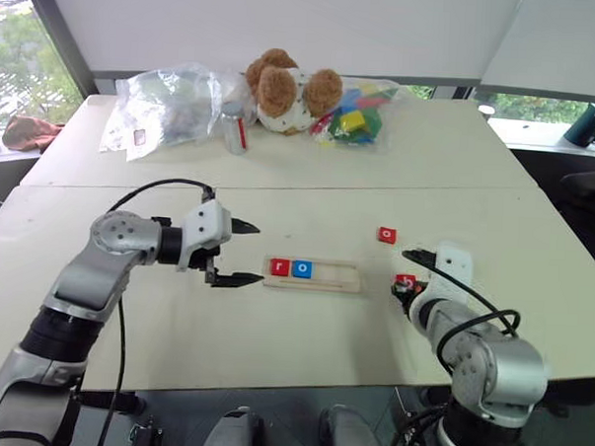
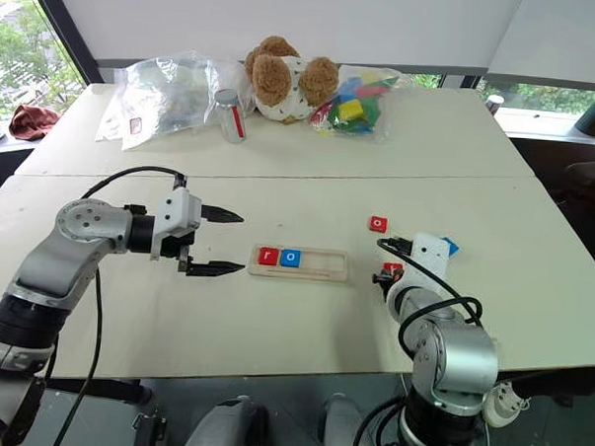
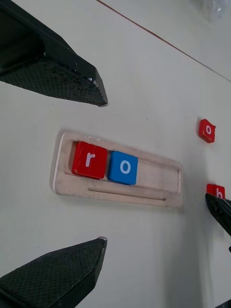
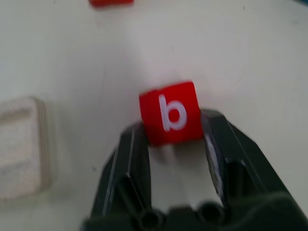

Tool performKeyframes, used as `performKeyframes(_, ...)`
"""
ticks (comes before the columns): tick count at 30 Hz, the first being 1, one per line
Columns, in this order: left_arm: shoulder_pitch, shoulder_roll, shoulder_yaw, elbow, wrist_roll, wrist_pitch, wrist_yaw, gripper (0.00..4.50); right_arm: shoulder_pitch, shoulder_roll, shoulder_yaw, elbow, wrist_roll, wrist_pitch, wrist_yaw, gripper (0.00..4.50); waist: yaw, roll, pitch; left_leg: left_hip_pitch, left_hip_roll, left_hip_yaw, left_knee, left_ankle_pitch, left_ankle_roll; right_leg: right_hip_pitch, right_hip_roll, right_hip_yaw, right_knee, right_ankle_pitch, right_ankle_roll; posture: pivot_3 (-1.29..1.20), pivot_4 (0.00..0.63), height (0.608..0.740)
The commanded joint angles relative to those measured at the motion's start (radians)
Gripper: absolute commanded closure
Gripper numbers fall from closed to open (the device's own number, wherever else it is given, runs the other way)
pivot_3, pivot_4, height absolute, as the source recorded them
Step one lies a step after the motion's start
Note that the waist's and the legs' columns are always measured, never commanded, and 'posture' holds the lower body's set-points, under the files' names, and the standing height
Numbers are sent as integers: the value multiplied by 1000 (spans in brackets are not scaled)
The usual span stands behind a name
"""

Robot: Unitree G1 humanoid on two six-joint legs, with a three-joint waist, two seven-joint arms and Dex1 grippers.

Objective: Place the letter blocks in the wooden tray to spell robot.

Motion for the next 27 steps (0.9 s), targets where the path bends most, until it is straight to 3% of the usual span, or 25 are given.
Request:
performKeyframes(1,-23,5,-2,7,6,-26,-19,0,-16,8,-18,18,-23,-55,-15,2883,0,0,0,0,0,0,0,0,0,0,0,0,0,0,0,0,150,740)
performKeyframes(7,-18,14,6,7,7,-29,-28,0,-22,-15,-6,25,-24,-57,3,55,1,0,0,0,1,-1,0,0,0,0,1,0,0,0,0,0,150,740)
performKeyframes(12,-8,32,12,5,9,-23,-37,0,-113,-183,39,-75,22,-46,100,55,0,1,0,0,0,0,0,0,0,0,1,0,0,0,0,0,150,740)
performKeyframes(16,-30,24,24,-18,-52,40,-59,0,-164,-398,1,18,146,-189,345,55,1,0,0,0,1,-1,0,0,0,0,1,-1,-1,0,0,0,150,740)
performKeyframes(20,-38,45,17,-55,-84,99,-90,0,50,-701,55,187,270,-714,926,55,9,0,1,1,1,-4,-1,-1,2,5,3,-2,-7,0,0,0,150,740)
performKeyframes(23,-10,93,-2,-102,-79,129,-118,0,148,-834,103,399,212,-1022,1110,55,1,0,1,1,1,-3,-1,-3,5,7,2,-2,-7,-1,2,0,150,740)
performKeyframes(27,26,121,24,-169,-121,187,-113,0,94,-872,135,636,189,-1226,1198,55,-8,-1,2,8,1,6,0,-3,6,9,0,5,-7,-1,2,0,150,740)
